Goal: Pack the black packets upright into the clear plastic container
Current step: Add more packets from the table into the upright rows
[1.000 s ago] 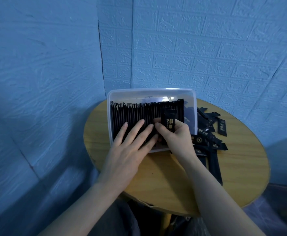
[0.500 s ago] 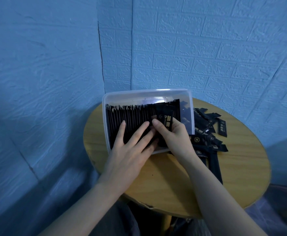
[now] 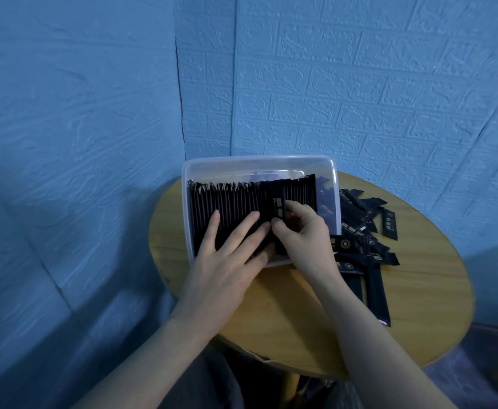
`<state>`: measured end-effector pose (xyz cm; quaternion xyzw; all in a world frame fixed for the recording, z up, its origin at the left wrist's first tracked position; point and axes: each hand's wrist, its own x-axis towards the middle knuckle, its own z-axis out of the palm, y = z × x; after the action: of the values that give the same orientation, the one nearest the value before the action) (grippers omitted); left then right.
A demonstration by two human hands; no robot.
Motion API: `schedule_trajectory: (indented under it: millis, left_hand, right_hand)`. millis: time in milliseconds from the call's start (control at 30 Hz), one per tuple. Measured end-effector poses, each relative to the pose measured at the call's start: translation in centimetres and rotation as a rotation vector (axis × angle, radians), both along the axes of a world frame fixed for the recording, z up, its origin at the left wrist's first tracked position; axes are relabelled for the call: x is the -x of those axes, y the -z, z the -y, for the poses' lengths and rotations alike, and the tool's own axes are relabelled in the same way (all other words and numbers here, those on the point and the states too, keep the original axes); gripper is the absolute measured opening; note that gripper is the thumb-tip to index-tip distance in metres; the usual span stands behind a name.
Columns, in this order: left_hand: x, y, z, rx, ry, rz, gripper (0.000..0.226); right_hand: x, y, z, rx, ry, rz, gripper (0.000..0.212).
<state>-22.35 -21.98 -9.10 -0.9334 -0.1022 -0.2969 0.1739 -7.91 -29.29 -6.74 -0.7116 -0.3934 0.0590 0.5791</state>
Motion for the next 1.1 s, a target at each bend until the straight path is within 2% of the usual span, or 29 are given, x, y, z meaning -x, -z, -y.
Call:
schedule_trajectory:
  millis: [100,267,500,800,1100]
  left_hand:
    - [0.05,0.02,0.02,-0.004,0.007,0.007,0.046]
    - [-0.09,0.22,-0.14,0.009,0.035,0.039,0.046]
    - [-0.13,0.38,-0.26,0.034,0.06,0.035,0.052]
    - [-0.14,0.14,-0.16,0.088,0.0,0.034,0.063]
    - [-0.13,0.3,-0.2,0.036,0.003,0.01,0.063]
  right_hand:
    - [0.09,-0.06,0.05,-0.059,-0.021,-0.052,0.021]
    - [0.46,-0.35,0.25,-0.135,-0.033,-0.115,0.021]
    - [0.15,-0.16,0.35,-0.099,-0.054,-0.093,0.026]
    - [0.31,-0.11,0.35,-0.118,-0.094,-0.112,0.017]
    - [0.1,-0.24,0.51,-0.018,-0.129,-0.067,0.025]
